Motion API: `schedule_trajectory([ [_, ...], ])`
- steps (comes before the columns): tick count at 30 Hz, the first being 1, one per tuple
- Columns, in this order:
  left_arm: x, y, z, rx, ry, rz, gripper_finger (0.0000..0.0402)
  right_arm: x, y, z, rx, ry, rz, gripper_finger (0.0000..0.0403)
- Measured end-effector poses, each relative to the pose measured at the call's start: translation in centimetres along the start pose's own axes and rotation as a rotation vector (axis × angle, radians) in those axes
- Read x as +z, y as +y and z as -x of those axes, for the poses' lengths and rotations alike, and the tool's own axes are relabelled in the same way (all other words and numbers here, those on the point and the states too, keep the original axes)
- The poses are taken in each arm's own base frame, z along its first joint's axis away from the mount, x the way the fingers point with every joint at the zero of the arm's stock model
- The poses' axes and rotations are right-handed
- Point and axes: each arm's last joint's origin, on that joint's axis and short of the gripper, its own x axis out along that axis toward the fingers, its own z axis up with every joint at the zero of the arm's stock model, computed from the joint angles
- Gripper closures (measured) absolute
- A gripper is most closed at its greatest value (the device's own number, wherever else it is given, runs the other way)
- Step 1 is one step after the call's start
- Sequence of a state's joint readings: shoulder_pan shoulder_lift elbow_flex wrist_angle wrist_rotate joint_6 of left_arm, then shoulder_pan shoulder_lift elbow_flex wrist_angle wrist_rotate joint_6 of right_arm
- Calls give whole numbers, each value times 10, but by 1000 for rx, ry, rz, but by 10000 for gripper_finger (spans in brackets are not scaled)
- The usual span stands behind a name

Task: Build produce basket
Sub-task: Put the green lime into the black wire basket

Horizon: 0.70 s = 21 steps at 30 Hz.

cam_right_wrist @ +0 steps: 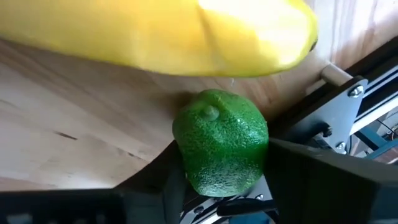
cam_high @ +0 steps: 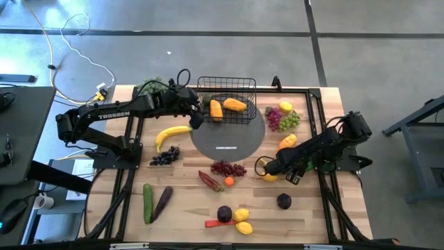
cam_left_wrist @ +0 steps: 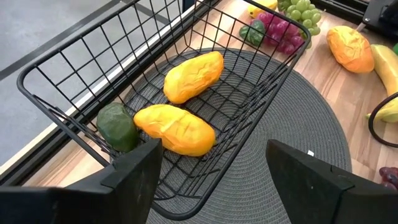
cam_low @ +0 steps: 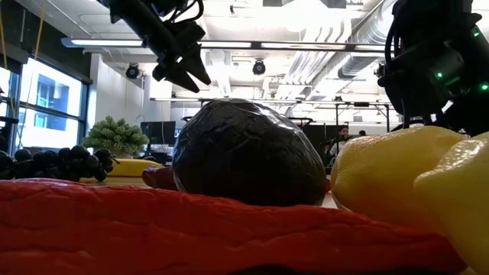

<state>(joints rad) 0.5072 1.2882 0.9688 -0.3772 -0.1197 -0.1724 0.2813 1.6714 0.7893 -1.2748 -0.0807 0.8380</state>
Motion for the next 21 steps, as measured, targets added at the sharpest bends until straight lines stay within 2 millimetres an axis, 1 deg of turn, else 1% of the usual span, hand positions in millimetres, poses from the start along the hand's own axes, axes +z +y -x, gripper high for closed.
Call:
schedule_trajectory([
  [2, 0, 0, 0, 0, 0, 0, 124, 0, 1, 4, 2, -2, 0, 261],
  [8, 0, 0, 0, 0, 0, 0, 124, -2, 1, 21, 17, -14, 2, 252],
  [15, 0, 0, 0, -1, 0, 0, 124, -4, 0, 41, 67, -59, -5, 260],
  [18, 0, 0, 0, -3, 1, 0, 124, -6, 0, 55, 111, -109, -16, 259],
  [21, 0, 0, 0, -3, 1, 8, 124, -7, -3, 74, 145, -194, -28, 259],
])
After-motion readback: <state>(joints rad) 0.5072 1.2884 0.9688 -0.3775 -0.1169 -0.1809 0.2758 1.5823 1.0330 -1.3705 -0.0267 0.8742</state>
